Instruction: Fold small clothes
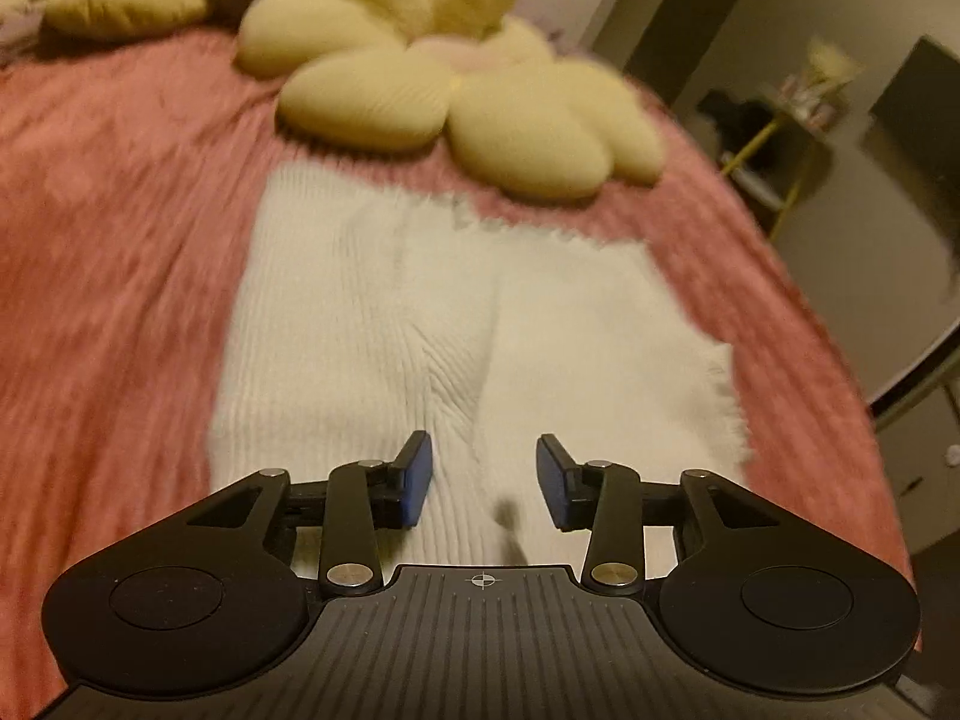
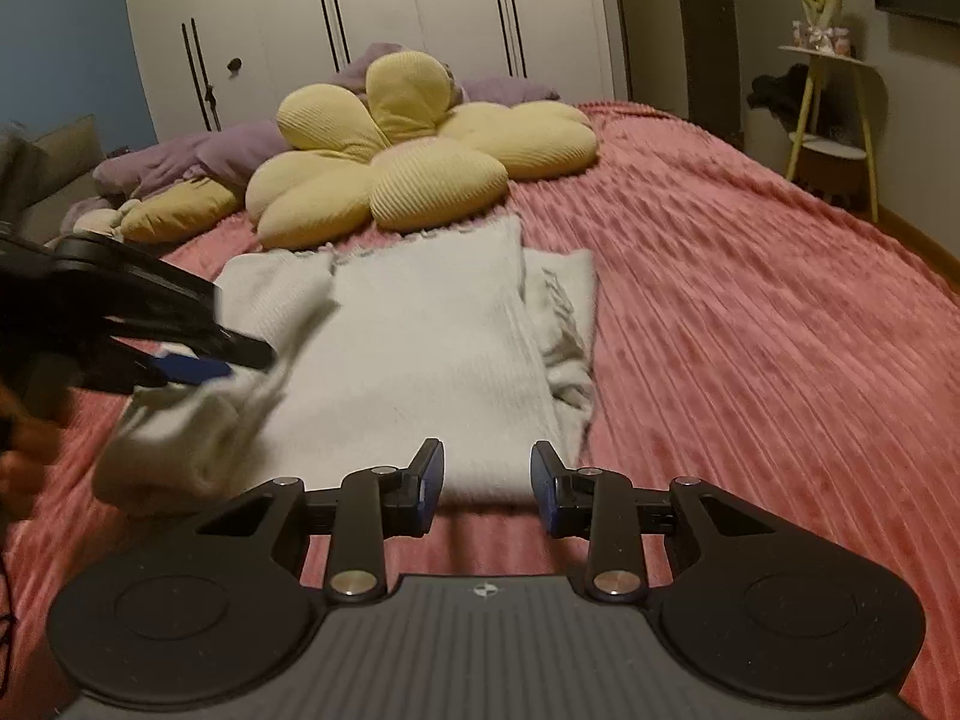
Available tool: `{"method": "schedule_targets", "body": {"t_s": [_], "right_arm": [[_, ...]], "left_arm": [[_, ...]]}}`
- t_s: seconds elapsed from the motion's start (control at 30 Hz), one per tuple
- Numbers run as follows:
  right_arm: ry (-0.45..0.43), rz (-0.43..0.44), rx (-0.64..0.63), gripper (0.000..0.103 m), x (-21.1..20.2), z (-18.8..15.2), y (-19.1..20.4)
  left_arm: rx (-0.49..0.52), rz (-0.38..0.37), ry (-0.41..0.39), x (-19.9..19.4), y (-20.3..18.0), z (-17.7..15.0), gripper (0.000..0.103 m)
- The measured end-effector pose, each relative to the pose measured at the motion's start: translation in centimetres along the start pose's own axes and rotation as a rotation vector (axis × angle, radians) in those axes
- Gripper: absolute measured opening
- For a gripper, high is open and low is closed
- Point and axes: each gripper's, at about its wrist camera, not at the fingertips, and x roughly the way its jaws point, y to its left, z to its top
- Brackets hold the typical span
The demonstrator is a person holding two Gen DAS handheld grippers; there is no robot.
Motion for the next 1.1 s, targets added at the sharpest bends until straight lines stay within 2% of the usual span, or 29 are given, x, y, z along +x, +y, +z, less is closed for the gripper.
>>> {"method": "schedule_targets", "body": {"t_s": [0.07, 0.17, 0.2, 0.27, 0.33, 0.43, 0.53, 0.63, 0.7, 0.8, 0.87, 0.97, 1.1], "right_arm": [[0.005, -0.01, 0.007, 0.032, 0.1, -0.3, -0.2], [-0.001, -0.013, 0.01, 0.032, 0.1, -0.4, -0.2], [-0.003, -0.014, 0.003, 0.032, 0.2, -0.3, 0.0], [-0.008, -0.011, -0.015, 0.032, 0.2, -0.3, 0.4], [-0.002, -0.01, -0.034, 0.032, 0.6, -0.3, 0.8], [0.062, -0.021, -0.072, 0.033, 1.8, -0.4, 1.4], [0.072, -0.029, -0.082, 0.036, 1.6, 0.4, 1.9], [0.05, 0.036, -0.042, 0.043, 0.9, 1.7, 2.1], [0.05, 0.088, -0.021, 0.049, 1.2, 2.7, 2.4], [0.139, 0.237, 0.049, 0.053, 3.3, 4.3, 3.1], [0.192, 0.339, 0.092, 0.053, 5.2, 5.1, 3.9], [0.237, 0.397, 0.137, 0.053, 7.9, 6.0, 5.1], [0.306, 0.426, 0.206, 0.053, 11.1, 6.2, 5.6]], "left_arm": [[-0.009, 0.009, -0.048, -1.8, 0.8, -0.7, 0.049], [-0.003, 0.157, -0.125, -3.9, 2.5, -1.9, 0.049], [-0.012, 0.189, -0.137, -4.1, 3.3, -2.3, 0.049], [-0.062, 0.223, -0.111, -3.9, 4.8, -2.7, 0.049], [-0.1, 0.223, -0.064, -2.9, 5.6, -2.9, 0.049], [-0.042, 0.181, 0.014, -0.6, 5.2, -3.6, 0.049], [-0.06, 0.16, 0.012, -0.3, 5.5, -3.9, 0.052], [-0.119, 0.147, -0.011, -1.7, 6.4, -4.0, 0.062], [-0.114, 0.168, -0.037, -2.9, 6.8, -4.2, 0.067], [-0.075, 0.232, -0.055, -3.5, 6.9, -4.7, 0.072], [-0.066, 0.24, -0.06, -3.6, 7.1, -4.7, 0.074], [-0.075, 0.23, -0.053, -3.6, 7.6, -4.7, 0.074], [-0.069, 0.218, -0.051, -3.4, 8.0, -4.7, 0.075]]}}
